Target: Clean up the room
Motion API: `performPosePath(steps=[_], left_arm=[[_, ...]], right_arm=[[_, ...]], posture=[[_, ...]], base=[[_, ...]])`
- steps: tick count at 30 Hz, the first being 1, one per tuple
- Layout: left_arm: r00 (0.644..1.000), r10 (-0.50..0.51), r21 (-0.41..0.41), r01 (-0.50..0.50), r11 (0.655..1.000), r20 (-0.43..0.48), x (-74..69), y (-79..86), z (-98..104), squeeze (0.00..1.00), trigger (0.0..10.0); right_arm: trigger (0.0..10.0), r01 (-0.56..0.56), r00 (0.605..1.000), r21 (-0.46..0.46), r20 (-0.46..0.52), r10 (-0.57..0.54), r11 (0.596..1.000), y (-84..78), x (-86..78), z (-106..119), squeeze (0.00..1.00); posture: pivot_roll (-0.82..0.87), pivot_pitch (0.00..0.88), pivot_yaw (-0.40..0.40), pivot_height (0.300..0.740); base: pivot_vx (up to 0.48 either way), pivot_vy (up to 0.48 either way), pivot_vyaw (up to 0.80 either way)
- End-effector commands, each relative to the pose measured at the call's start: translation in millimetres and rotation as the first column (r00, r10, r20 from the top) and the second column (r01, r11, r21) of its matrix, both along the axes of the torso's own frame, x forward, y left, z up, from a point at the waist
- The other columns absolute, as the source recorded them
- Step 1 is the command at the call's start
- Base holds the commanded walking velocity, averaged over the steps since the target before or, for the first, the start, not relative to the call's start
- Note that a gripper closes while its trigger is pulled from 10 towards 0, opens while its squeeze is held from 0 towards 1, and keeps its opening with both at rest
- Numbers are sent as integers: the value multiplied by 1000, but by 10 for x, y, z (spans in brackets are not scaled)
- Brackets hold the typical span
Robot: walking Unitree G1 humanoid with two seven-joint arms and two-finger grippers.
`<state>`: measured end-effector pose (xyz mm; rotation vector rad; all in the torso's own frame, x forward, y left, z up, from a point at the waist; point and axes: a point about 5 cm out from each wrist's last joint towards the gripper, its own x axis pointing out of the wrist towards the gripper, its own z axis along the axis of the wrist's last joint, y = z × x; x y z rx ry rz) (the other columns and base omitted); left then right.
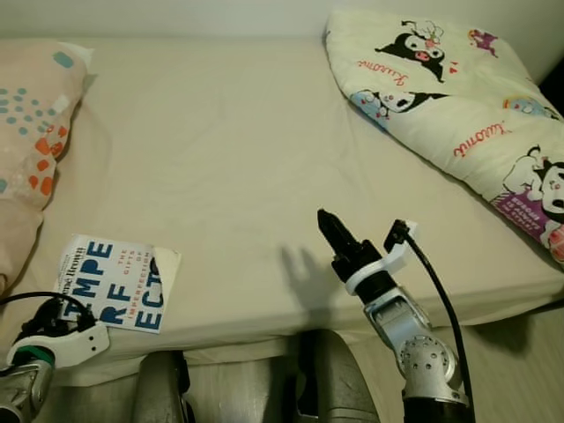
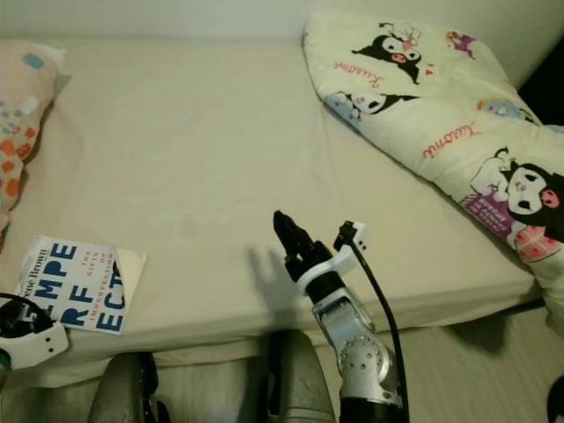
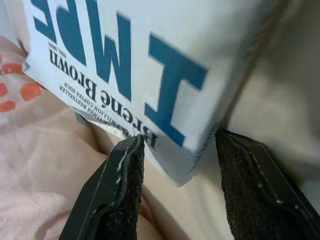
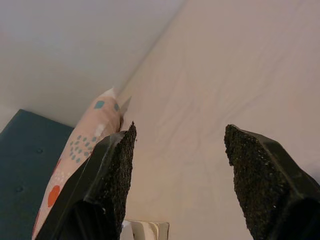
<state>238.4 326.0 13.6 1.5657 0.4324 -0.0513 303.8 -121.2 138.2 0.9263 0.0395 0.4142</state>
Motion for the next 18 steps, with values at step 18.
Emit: performPosePath(steps=[18], left_arm=[[958, 180, -895, 129, 426, 224, 257, -1267, 224, 0, 10000]], right_arm=[[10000, 65, 998, -368, 11, -65, 927, 151, 26, -323, 0]], posture=[[72, 48, -5, 600]], base=[[0, 0, 0]])
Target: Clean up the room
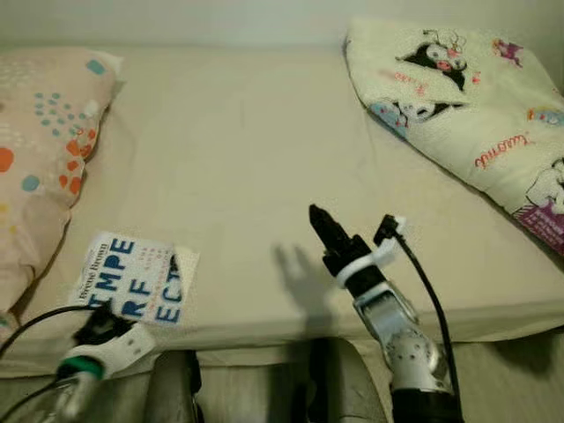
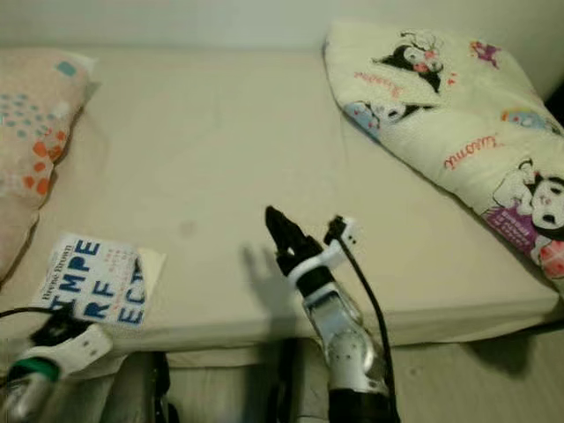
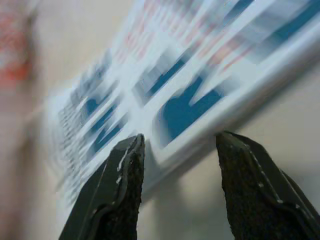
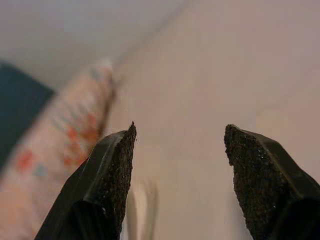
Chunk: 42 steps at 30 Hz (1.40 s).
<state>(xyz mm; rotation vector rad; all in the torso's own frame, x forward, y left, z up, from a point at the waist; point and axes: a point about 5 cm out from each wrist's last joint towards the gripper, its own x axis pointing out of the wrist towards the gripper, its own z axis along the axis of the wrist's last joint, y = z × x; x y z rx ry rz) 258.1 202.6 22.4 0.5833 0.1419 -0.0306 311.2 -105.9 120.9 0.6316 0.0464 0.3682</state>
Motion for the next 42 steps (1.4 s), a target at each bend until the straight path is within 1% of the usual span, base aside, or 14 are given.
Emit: performPosePath(steps=[1, 4, 9, 15, 19, 20, 21, 23, 24, 27, 28, 31, 36, 42], left_arm=[[999, 28, -325, -12, 946, 43, 136, -181, 279, 0, 10000], [996, 31, -472, 11, 881, 81, 247, -330, 479, 0, 10000], [984, 27, -517, 69, 853, 175, 478, -368, 811, 0, 10000], [983, -22, -312, 79, 947, 182, 599, -205, 806, 0, 10000], [997, -9, -133, 20, 991, 79, 605, -69, 640, 0, 10000], [995, -42, -6, 42, 999, -85, 565, 0, 416, 0, 10000], [995, -42, -6, 42, 999, -85, 565, 0, 416, 0, 10000], [972, -130, 201, 169, 965, -195, 500, 46, 276, 0, 10000], [972, -130, 201, 169, 965, -195, 500, 46, 276, 0, 10000], [902, -261, 510, 413, 755, -346, 397, 168, 127, 0, 10000], [902, -261, 510, 413, 755, -346, 397, 168, 127, 0, 10000], [850, -332, 559, 520, 646, -408, 329, 183, 80, 0, 10000], [789, -366, 489, 600, 633, -494, 164, 100, -52, 0, 10000], [792, -319, 519, 590, 618, -520, 97, 108, -168, 0, 10000]], right_arm=[[10000, 33, 999, -184, -21, -38, 982, -1, -76, -236, 0], [10000, 37, 999, -277, -9, -42, 960, 15, -125, -344, 0], [10000, 105, 993, -299, -26, -118, 948, 12, -150, -468, 0], [10000, 148, 988, -289, 8, -152, 946, -5, -48, -385, 0], [10000, 173, 984, -316, 16, -177, 933, -57, -29, -416, 0], [10000, 178, 983, -336, 29, -179, 925, -100, -36, -413, 0], [10000, 178, 983, -336, 29, -179, 925, -100, -36, -413, 0], [10000, 191, 981, -374, 52, -185, 908, -160, -39, -414, 0], [10000, 191, 981, -374, 52, -185, 908, -160, -39, -414, 0], [10000, 231, 973, -397, 85, -215, 888, -318, -32, -390, 0], [10000, 231, 973, -397, 85, -215, 888, -318, -32, -390, 0], [10000, 259, 966, -404, 93, -243, 877, -426, -47, -388, 0], [10000, 278, 960, -408, 97, -261, 869, -466, -95, -398, 0], [10000, 264, 964, -409, 85, -252, 874, -424, -137, -442, 0]], posture=[[84, 23, 1, 600], [86, 6, 7, 600], [83, 0, 26, 600], [72, 0, 48, 600], [74, 0, 44, 600], [68, 0, 32, 600], [68, 0, 32, 600], [59, 23, 24, 600], [59, 23, 24, 600], [30, 65, 14, 600], [30, 65, 14, 600], [18, 77, 20, 600], [-2, 106, 34, 600], [2, 113, 28, 600]], base=[[0, 0, 0], [0, 0, 0], [0, 0, 0], [0, 0, 0], [0, 0, 0], [0, 0, 0], [0, 0, 0], [0, 0, 0], [0, 0, 0], [0, 0, 0], [0, 0, 0], [0, 0, 0], [0, 0, 0], [0, 0, 0]])
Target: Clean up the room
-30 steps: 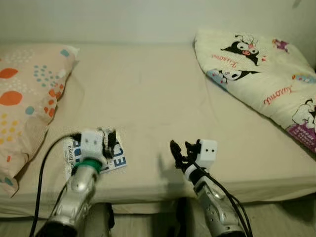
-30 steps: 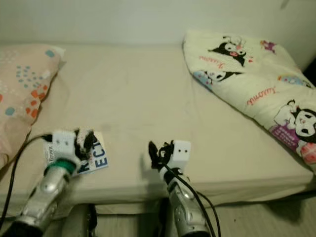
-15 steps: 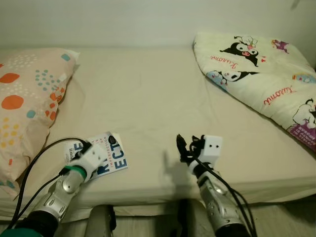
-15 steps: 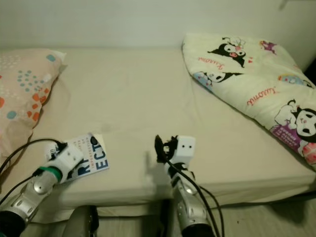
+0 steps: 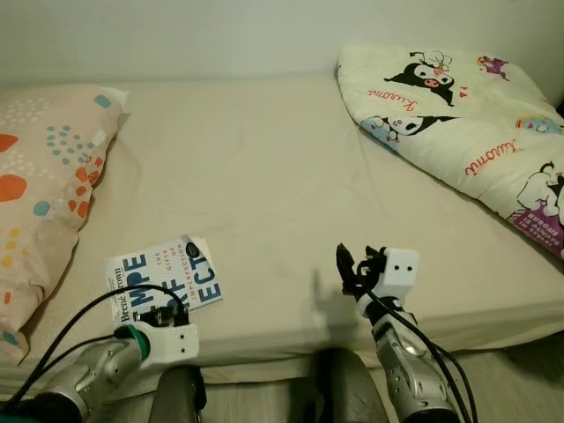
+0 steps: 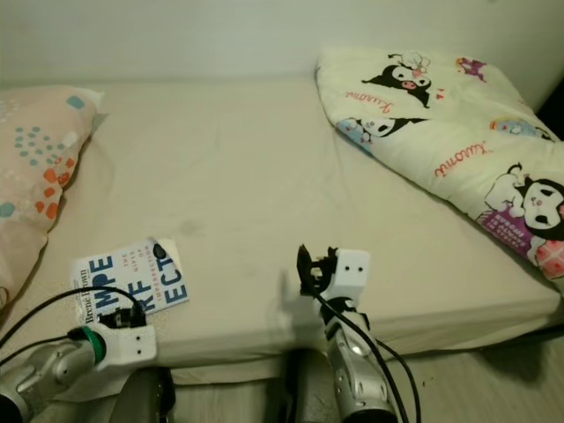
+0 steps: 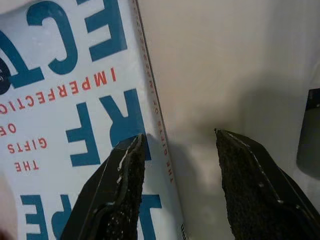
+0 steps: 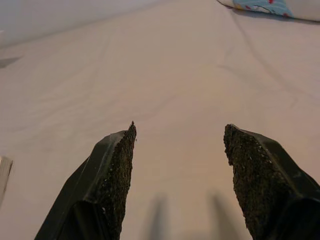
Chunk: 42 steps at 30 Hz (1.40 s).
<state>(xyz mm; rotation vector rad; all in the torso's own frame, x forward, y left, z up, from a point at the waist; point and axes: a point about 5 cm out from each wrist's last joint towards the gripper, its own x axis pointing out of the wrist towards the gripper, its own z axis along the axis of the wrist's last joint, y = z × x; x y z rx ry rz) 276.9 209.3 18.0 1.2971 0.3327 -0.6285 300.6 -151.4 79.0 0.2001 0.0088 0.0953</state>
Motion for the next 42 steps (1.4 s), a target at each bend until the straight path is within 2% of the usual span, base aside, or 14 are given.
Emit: performPosePath(steps=[1, 3, 4, 7, 11, 17, 23, 28, 30, 34, 39, 40, 41, 42], left_arm=[[999, 9, 53, -7, 999, -39, -90, 41, -123, 0, 10000], [999, 34, 94, -34, 995, -5, -83, 91, -152, 0, 10000], [988, 97, 136, -114, 984, 124, -23, 208, -122, 0, 10000], [959, 163, 120, -194, 974, 230, 32, 319, -38, 0, 10000], [944, 245, 86, -269, 959, 223, 10, 406, -40, 0, 10000], [920, 370, 55, -379, 924, 129, -112, 495, -168, 0, 10000], [900, 411, 169, -432, 886, 146, -314, 699, -310, 0, 10000], [873, 431, 188, -474, 860, 228, -303, 875, -203, 0, 10000], [873, 431, 188, -474, 860, 228, -303, 875, -203, 0, 10000], [852, 448, 194, -505, 841, 271, -244, 1019, -77, 0, 10000], [850, 445, 191, -504, 842, 281, -218, 1040, -42, 0, 10000], [863, 419, 196, -480, 855, 282, -180, 1035, -11, 0, 9020], [882, 384, 201, -443, 874, 272, -139, 1013, 13, 0, 7490], [882, 384, 201, -443, 874, 272, -139, 1013, 13, 0, 7490]], right_arm=[[10000, -4, 1000, 1, -2, 4, 1000, 30, -31, -23, 0], [10000, -17, 1000, -1, -4, 17, 1000, 59, -32, -27, 0], [10000, -32, 999, -2, -3, 32, 999, 91, -16, -19, 0], [10000, -37, 999, -3, 3, 37, 999, 93, 8, 0, 0], [10000, -36, 999, -4, 3, 36, 999, 81, 14, 5, 0], [10000, -41, 999, -6, 1, 41, 999, 88, 5, 1, 0], [10000, -54, 999, -10, -3, 54, 998, 110, -6, -7, 0], [10000, -54, 999, -12, -3, 54, 998, 98, -10, -4, 0], [10000, -54, 999, -12, -3, 54, 998, 98, -10, -4, 0], [10000, -60, 998, -14, -5, 60, 998, 109, -18, -9, 0], [10000, -63, 998, -14, -5, 63, 998, 116, -17, -7, 0], [10000, -69, 998, -14, -5, 69, 998, 130, -12, -3, 0], [10000, -77, 997, -16, -3, 77, 997, 147, -10, 3, 0], [10000, -77, 997, -16, -3, 77, 997, 147, -10, 3, 0]], posture=[[2, 113, 28, 600], [5, 121, 23, 600], [8, 121, 12, 600], [9, 118, 12, 600], [13, 121, 11, 600], [16, 121, 4, 600], [8, 133, -3, 600], [8, 133, -3, 600], [8, 133, -3, 600], [14, 139, -12, 600], [17, 144, -19, 600], [16, 148, -24, 600], [12, 151, -26, 600], [12, 151, -26, 600]], base=[[0, 0, 0], [0, 0, 0], [0, 0, 0], [0, 0, 0], [0, 0, 0], [0, 0, 0], [0, 0, 0], [0, 0, 0], [0, 0, 0], [0, 0, 0], [0, 0, 0], [0, 0, 0], [0, 0, 0], [0, 0, 0]])
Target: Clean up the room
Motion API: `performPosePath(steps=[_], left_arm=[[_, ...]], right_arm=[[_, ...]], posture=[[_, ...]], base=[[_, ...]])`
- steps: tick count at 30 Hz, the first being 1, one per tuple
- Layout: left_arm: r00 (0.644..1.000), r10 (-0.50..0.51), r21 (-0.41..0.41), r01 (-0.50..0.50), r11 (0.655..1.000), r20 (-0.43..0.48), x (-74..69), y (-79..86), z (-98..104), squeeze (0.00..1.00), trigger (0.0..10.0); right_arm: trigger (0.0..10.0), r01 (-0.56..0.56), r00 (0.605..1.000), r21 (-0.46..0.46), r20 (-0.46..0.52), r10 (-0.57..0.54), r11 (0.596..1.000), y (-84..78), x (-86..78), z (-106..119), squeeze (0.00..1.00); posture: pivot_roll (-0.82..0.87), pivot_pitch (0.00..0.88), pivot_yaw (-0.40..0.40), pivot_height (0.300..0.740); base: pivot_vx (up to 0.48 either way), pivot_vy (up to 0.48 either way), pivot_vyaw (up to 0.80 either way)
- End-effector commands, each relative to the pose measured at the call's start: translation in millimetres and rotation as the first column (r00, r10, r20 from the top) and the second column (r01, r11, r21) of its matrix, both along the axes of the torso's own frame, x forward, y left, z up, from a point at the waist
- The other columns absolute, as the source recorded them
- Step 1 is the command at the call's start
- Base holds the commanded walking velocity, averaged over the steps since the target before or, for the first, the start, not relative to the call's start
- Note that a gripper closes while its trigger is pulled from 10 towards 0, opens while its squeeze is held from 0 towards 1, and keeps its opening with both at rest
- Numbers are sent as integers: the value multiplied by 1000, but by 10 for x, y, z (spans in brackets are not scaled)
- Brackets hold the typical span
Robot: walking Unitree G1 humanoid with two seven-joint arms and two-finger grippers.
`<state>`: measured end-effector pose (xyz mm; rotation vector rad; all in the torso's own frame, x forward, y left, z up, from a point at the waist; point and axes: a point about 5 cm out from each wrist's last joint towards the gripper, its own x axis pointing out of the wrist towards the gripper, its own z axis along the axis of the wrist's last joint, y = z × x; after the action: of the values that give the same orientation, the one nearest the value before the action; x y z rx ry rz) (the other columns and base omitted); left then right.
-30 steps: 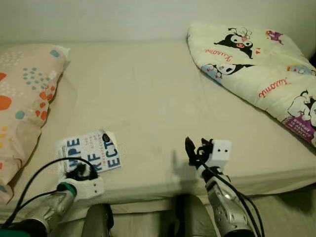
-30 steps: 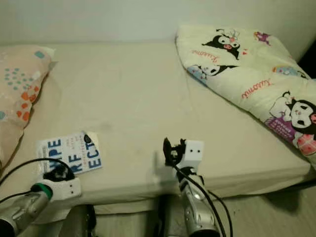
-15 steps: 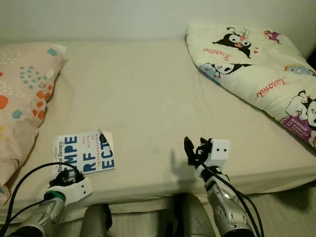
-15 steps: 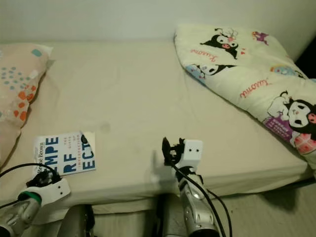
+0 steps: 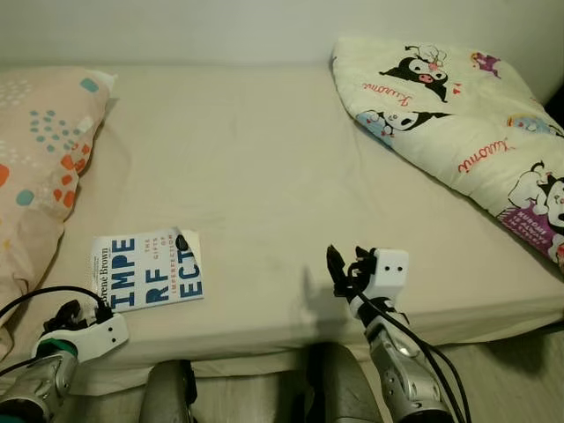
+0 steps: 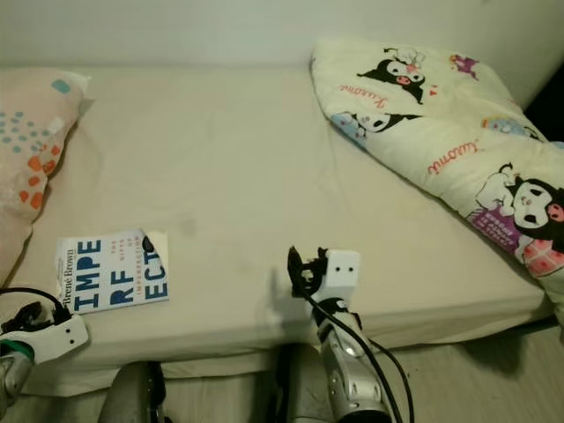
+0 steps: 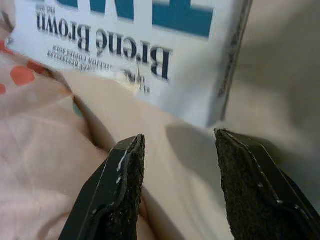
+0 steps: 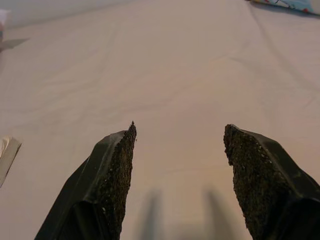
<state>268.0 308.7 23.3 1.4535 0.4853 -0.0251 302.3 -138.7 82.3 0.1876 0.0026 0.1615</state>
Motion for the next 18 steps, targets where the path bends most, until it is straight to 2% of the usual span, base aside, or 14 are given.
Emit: performPosePath(steps=[1, 2, 3, 5, 7, 10, 13, 18], left_arm=[[999, -20, 11, 21, 1000, -39, -50, 19, -40, 0, 7490], [997, -60, 8, 61, 998, -52, -24, -9, -30, 0, 9255], [992, -106, 18, 107, 994, -71, -5, -44, -29, 0, 10000], [988, -132, 26, 134, 991, -83, 2, -65, -32, 0, 10000], [971, -206, 45, 212, 976, -120, -24, -142, -88, 0, 10000], [963, -234, 50, 243, 969, -137, -50, -175, -126, 0, 10000], [942, -291, 34, 300, 953, -169, -106, -282, -219, 0, 10000], [932, -329, 84, 344, 935, -155, -93, -329, -224, 0, 10000]], right_arm=[[10000, -12, 1000, -5, -16, 12, 1000, 21, -26, -30, 0], [10000, -17, 1000, -7, -15, 17, 1000, 31, -24, -25, 0], [10000, -19, 1000, -8, -13, 19, 1000, 33, -25, -21, 0], [10000, -19, 1000, -9, -13, 19, 1000, 31, -27, -19, 0], [10000, -2, 1000, -11, -13, 2, 1000, -16, -45, -26, 0], [10000, 4, 1000, -12, -14, -5, 1000, -31, -52, -31, 0], [10000, -1, 1000, -17, -16, 1, 1000, -26, -63, -32, 0], [10000, -9, 1000, -20, -12, 9, 1000, -9, -45, -4, 0]], posture=[[12, 151, -26, 600], [9, 152, -26, 600], [6, 152, -23, 600], [6, 152, -23, 600], [-4, 154, -14, 600], [-7, 157, -15, 600], [-12, 164, -23, 600], [-17, 162, -29, 600]], base=[[0, 0, 0], [0, 0, 0], [0, 0, 0], [0, 0, 0], [0, 0, 0], [0, 0, 0], [0, 0, 0], [0, 0, 0]])
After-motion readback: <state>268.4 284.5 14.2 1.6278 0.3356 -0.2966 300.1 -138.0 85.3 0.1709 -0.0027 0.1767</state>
